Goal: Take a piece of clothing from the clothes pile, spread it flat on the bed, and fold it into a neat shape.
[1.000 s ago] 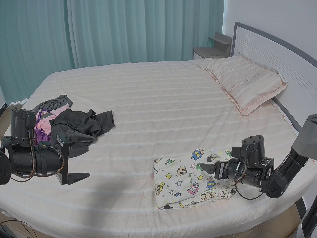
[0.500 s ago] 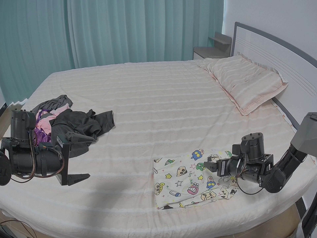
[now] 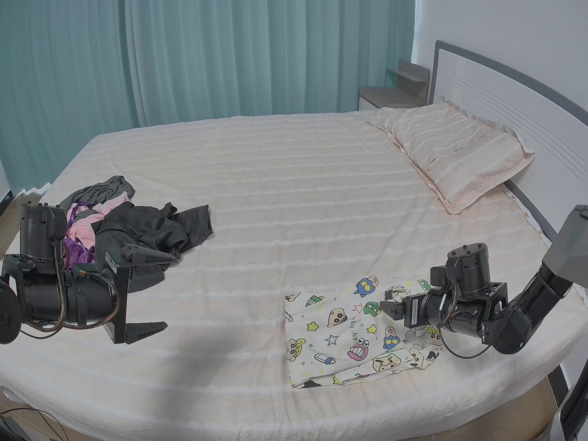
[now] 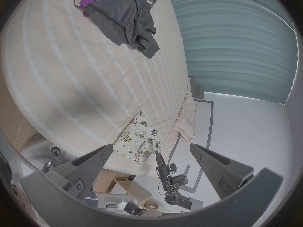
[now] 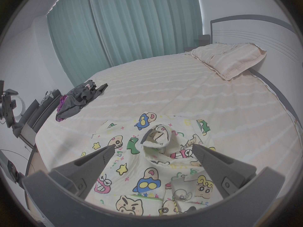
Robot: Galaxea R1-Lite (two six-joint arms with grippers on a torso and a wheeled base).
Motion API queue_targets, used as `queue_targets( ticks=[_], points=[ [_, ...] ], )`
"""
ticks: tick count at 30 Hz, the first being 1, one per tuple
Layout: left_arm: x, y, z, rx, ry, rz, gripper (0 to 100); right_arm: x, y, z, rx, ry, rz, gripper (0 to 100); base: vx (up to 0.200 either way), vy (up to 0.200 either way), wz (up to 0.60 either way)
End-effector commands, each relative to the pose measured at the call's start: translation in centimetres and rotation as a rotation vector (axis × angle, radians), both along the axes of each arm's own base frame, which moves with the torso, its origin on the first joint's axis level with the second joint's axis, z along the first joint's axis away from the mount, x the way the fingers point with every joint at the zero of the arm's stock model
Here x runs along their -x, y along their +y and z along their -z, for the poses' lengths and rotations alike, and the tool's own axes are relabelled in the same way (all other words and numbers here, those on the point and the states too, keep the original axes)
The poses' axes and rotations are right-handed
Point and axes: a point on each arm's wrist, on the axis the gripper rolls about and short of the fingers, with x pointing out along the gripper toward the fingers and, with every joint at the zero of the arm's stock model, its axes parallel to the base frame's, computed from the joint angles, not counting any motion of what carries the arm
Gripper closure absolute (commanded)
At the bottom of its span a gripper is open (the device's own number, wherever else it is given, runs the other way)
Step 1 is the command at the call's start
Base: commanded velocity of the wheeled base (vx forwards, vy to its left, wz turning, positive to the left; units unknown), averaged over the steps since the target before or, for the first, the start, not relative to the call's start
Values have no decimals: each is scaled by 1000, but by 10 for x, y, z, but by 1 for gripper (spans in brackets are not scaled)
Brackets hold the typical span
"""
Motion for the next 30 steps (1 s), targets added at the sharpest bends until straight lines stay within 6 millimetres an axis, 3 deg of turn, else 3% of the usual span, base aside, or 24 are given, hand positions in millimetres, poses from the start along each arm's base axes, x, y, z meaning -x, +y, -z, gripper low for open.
queue_targets(
  ticks=[1,8,9,21,25,30],
  points=[
    [0,0,1,-1,2,0,0,-11,5,13,19,20,-7,0,0,0,0],
    [0,0,1,0,2,2,0,-13,6,19,70,40,-37,0,0,0,0],
    [0,0,1,0,2,2,0,-13,6,19,70,42,-35,100,0,0,0],
    [0,0,1,0,2,3,0,3,-15,-1,69,51,-1,100,0,0,0],
    [2,-1,1,0,4,9,0,25,-26,-8,56,68,-14,100,0,0,0],
    [3,-2,1,0,1,12,0,43,-39,-2,61,119,-10,100,0,0,0]
  ],
)
